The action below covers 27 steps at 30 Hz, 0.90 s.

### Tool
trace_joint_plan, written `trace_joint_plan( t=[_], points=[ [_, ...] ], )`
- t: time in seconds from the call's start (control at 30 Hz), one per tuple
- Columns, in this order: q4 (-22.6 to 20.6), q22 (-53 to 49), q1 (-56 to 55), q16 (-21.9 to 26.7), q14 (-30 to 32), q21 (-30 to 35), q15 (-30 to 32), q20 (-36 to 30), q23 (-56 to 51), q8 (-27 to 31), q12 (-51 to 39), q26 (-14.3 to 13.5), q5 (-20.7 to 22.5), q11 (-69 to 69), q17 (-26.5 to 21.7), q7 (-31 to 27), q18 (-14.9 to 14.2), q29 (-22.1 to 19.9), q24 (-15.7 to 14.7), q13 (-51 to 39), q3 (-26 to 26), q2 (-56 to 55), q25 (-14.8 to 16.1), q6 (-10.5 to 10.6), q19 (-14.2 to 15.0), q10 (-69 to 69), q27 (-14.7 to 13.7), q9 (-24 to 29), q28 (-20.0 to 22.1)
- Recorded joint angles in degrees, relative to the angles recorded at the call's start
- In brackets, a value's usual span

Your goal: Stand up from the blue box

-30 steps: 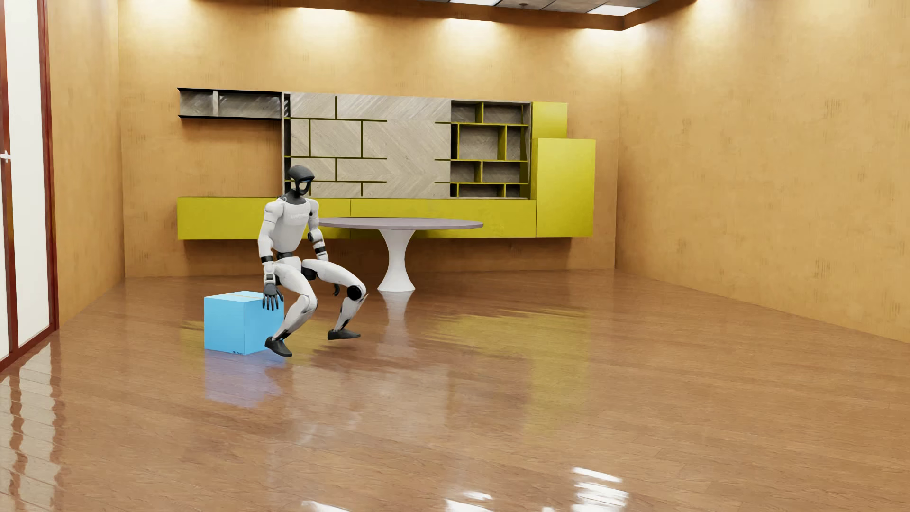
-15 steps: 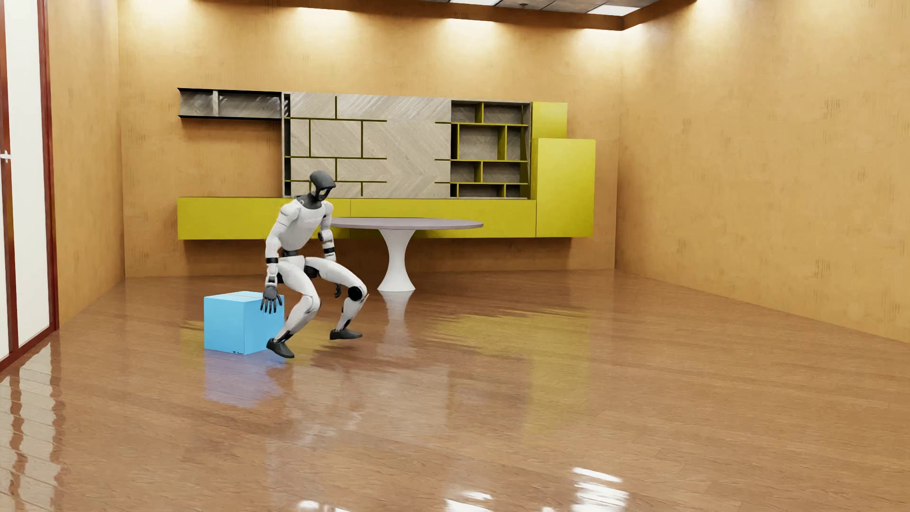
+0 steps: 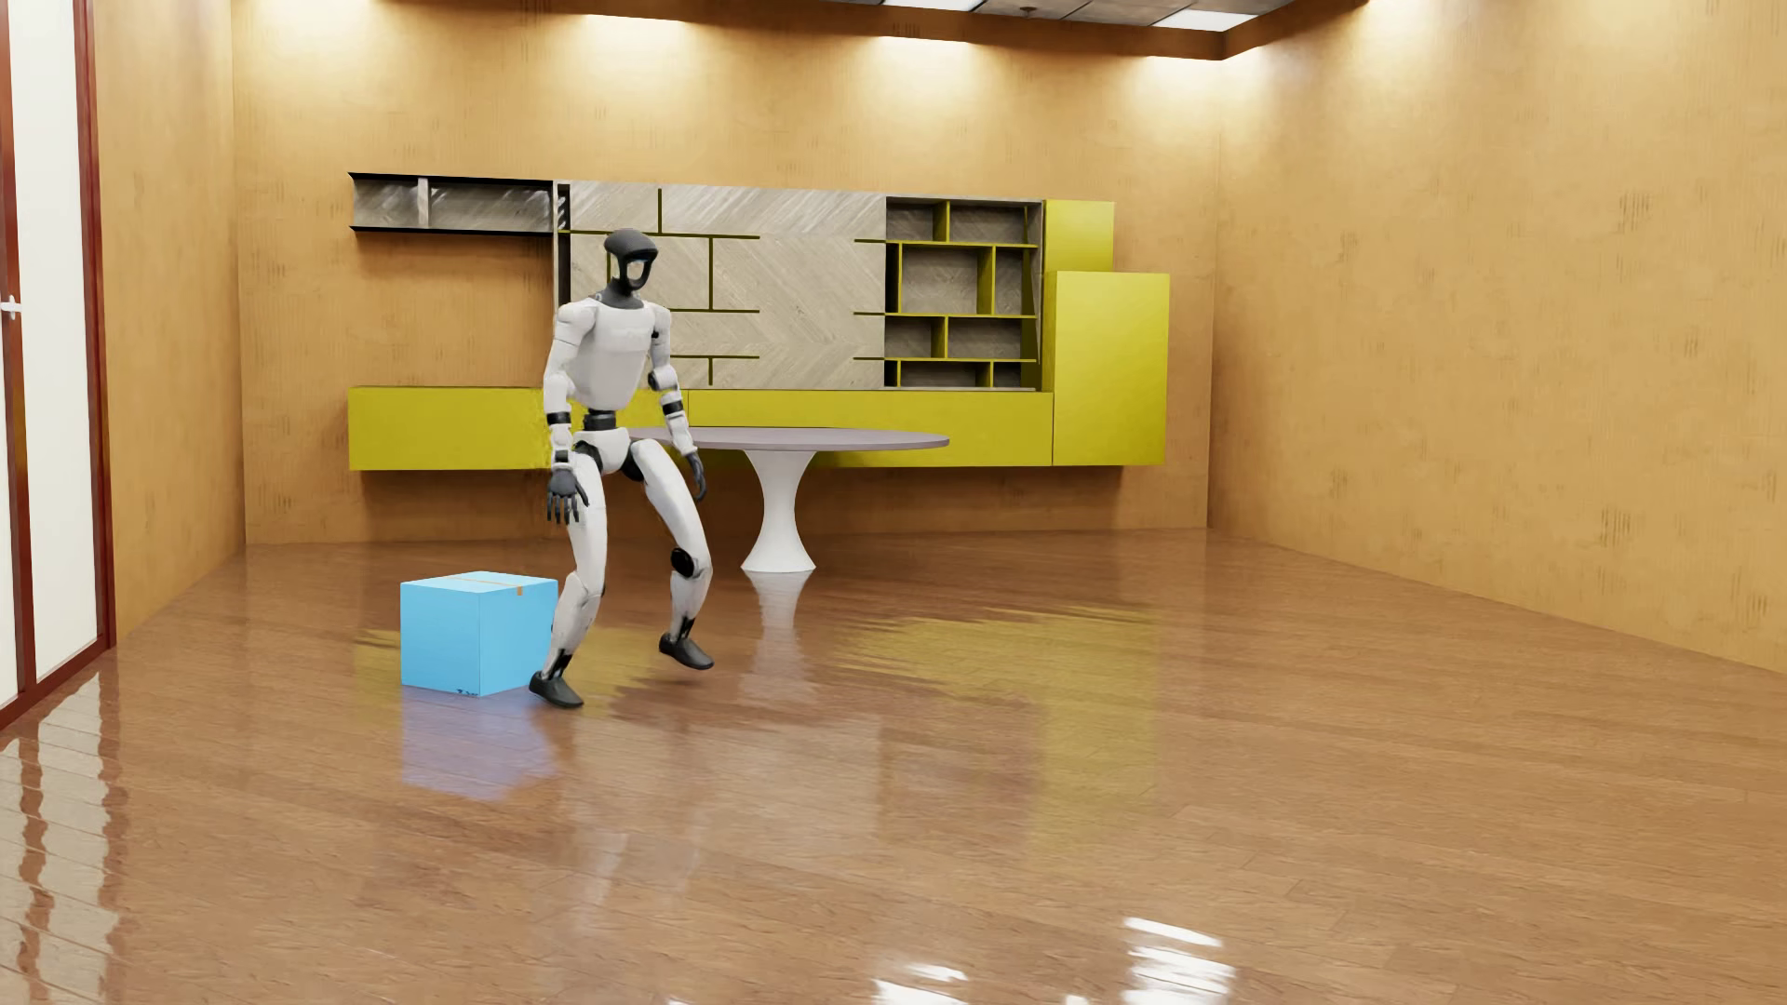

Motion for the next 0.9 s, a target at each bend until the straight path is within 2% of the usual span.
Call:
trace_joint_plan(
  t=[0.03,0.07,0.1,0.13,0.17,0.2,0.23,0.3,0.33,0.37,0.4,0.43,0.5,0.53,0.57,0.6,0.63,0.67,0.7,0.73,0.77,0.8,0.83,0.87,0.9],
  points=[
    [0.9,0.2,0.2,-0.8,0.5,0.4,0.9,1.3,-2.8,-1.4,1.9,0.7,0.1,-5.9,-0.1,1.0,-2.1,1.9,0.9,-0.2,0.6,5.1,-1.3,0.2,0.7,-3.0,-0.5,-0.7,-1.7],
    [1.0,1.1,0.2,-1.6,3.4,0.9,1.4,2.3,-4.7,-2.7,3.4,-0.2,-0.3,-11.2,0.0,2.1,-1.7,2.6,0.8,-1.0,1.4,9.4,-2.1,-0.2,1.3,-8.0,-1.4,-1.7,-1.8],
    [1.6,2.0,0.1,-2.0,5.6,1.8,2.3,2.3,-7.3,-3.7,5.2,0.4,0.1,-16.7,0.3,2.7,-2.8,3.4,1.0,-1.6,2.0,14.1,-3.0,-0.5,1.3,-14.1,-2.3,-2.5,-2.4],
    [1.8,3.6,0.4,-2.7,7.4,3.1,3.0,3.3,-8.5,-4.0,6.1,0.5,0.0,-20.1,1.0,3.4,-1.8,3.4,1.5,-3.2,2.6,17.3,-3.6,-1.0,1.2,-21.2,-3.0,-3.2,-3.4],
    [0.5,4.5,0.4,-3.3,9.8,4.7,3.5,3.7,-10.2,-4.6,7.8,0.2,0.6,-24.5,1.4,3.9,0.3,2.7,1.6,-4.0,3.0,21.5,-4.8,-0.6,1.4,-26.8,-3.0,-4.3,-3.9],
    [0.1,5.4,1.0,-3.8,8.9,5.4,4.1,4.0,-11.6,-5.6,9.2,0.5,1.5,-29.7,1.9,4.3,4.0,2.6,2.0,-5.5,3.5,26.4,-5.5,0.0,2.0,-31.8,-3.2,-4.9,-4.1],
    [-0.6,6.4,1.9,-4.3,8.7,6.4,5.3,4.1,-12.8,-5.9,9.8,-0.1,1.6,-35.2,2.2,5.3,6.7,2.2,1.7,-7.2,4.0,31.3,-4.7,0.2,2.6,-36.6,-4.2,-5.7,-4.1],
    [-1.3,7.2,1.5,-5.3,5.9,7.0,6.1,7.1,-14.7,-7.9,11.1,0.8,1.2,-35.5,2.8,6.6,8.9,2.2,1.6,-8.7,4.9,34.1,-5.5,-0.1,2.4,-37.5,-3.7,-8.2,-3.8],
    [-1.6,6.9,1.8,-5.7,6.6,8.2,7.4,8.1,-14.8,-8.3,11.6,0.5,0.1,-35.7,3.0,6.4,9.5,1.0,1.0,-8.9,5.5,35.9,-4.9,-0.2,3.5,-34.9,-4.0,-9.0,-4.0],
    [-1.3,6.1,1.3,-5.7,7.7,9.0,9.4,8.9,-14.9,-8.3,12.1,0.3,-0.3,-34.4,3.1,5.4,8.5,0.4,0.3,-8.6,5.5,36.9,-4.5,-0.6,3.6,-30.7,-3.7,-9.1,-3.3],
    [-1.7,6.8,2.0,-5.1,8.2,8.4,11.0,7.9,-14.1,-7.7,11.8,-0.8,-2.3,-27.8,3.3,5.2,5.9,0.2,-0.4,-7.5,6.1,35.0,-4.3,-2.0,5.0,-28.9,-3.8,-9.5,-3.3],
    [-2.8,7.0,4.4,-4.8,7.6,7.4,13.2,7.4,-12.6,-6.7,11.8,-0.3,-2.8,-19.2,3.4,6.4,7.1,1.3,-0.2,-5.4,5.4,32.5,-5.0,-2.2,5.6,-29.0,-2.4,-10.0,-3.8],
    [-5.4,8.0,13.2,-2.5,5.6,5.5,24.5,5.5,-8.5,-4.1,9.3,-0.5,-3.5,3.1,3.8,7.7,11.1,3.2,1.7,-2.0,2.6,23.1,-3.7,-2.5,8.9,-34.2,-2.6,-9.6,-5.7],
    [-6.0,8.4,18.5,-1.2,5.1,4.4,23.2,3.6,-6.2,-3.7,7.4,-0.8,-3.5,12.2,3.8,7.5,11.7,4.4,0.5,-0.3,1.0,19.2,-3.2,-2.2,9.8,-37.6,-2.7,-9.0,-6.3],
    [-6.2,9.1,23.5,-0.2,3.5,2.6,20.0,2.7,-4.3,-2.8,4.7,-0.6,-2.9,19.9,3.2,8.9,12.1,5.6,0.6,1.7,-0.2,14.4,-3.2,-1.5,9.6,-40.2,-2.4,-8.2,-6.9],
    [-6.5,9.6,27.9,0.9,2.4,1.4,19.0,-0.6,-2.2,-1.8,2.9,1.5,-1.7,24.6,3.1,10.2,12.5,4.7,-0.3,5.1,-1.5,8.8,-2.4,-0.9,9.4,-42.8,-1.2,-8.9,-6.6],
    [-6.6,8.9,33.1,1.9,1.3,-1.5,16.4,-2.0,-0.8,-1.0,-0.4,0.1,-0.8,26.0,2.9,10.2,12.0,4.4,-0.7,6.8,-3.3,5.1,-1.3,-0.2,10.5,-45.5,-2.1,-7.2,-6.3],
    [-6.9,8.4,36.9,2.6,0.5,-3.8,15.2,-2.8,1.4,0.7,-3.2,-0.3,0.2,25.8,2.6,10.2,12.2,5.3,-2.1,8.9,-4.8,-0.4,-2.3,-0.2,11.3,-47.8,-1.0,-7.0,-5.8],
    [-6.8,6.9,40.5,3.4,-0.3,-5.0,15.6,-3.0,2.4,2.6,-5.4,0.7,1.4,22.5,2.0,10.7,11.2,5.6,-3.1,11.6,-6.3,-6.2,-1.6,0.1,12.2,-50.6,-0.9,-8.0,-5.1],
    [-6.9,6.0,45.0,3.8,-1.0,-6.5,12.6,-3.0,3.5,4.4,-8.0,-0.4,2.6,15.0,1.5,11.1,10.2,5.3,-4.1,13.2,-7.7,-8.8,-1.3,0.6,12.4,-53.2,-1.1,-7.1,-4.6],
    [-6.4,4.2,47.7,4.5,-2.6,-8.7,17.9,-5.0,3.6,4.8,-9.2,-1.2,3.7,3.9,1.4,10.6,10.9,5.3,-3.9,16.3,-8.4,-10.8,-1.2,0.8,12.0,-54.0,-0.8,-8.2,-4.7],
    [-7.2,2.7,51.4,3.2,-3.9,-10.4,19.9,-4.1,3.9,4.4,-10.5,-1.9,4.1,-11.4,1.5,11.3,10.7,4.6,-6.2,17.8,-8.6,-9.3,0.9,1.1,10.9,-55.5,-0.8,-7.7,-2.3],
    [-6.6,1.3,54.0,3.6,-5.5,-12.3,20.8,-5.7,3.9,2.9,-11.0,-2.5,4.0,-27.2,1.3,12.5,8.4,5.1,-5.2,20.4,-8.6,-7.5,1.2,1.0,9.9,-55.2,-1.4,-9.0,-2.1],
    [-6.3,1.2,55.0,2.8,-7.9,-15.2,23.2,-5.3,4.5,0.4,-11.5,-2.6,3.7,-39.0,0.9,14.0,6.7,6.2,-4.1,21.7,-8.6,-7.0,1.7,1.5,11.1,-53.1,-1.6,-10.6,-3.0],
    [-5.6,0.5,57.1,2.3,-9.2,-17.4,24.1,-5.0,4.6,0.0,-11.2,-3.2,3.6,-41.8,0.7,14.4,5.3,5.5,-3.2,23.0,-8.9,-7.1,0.4,2.0,12.2,-51.6,-1.1,-11.2,-3.3]
  ],
)
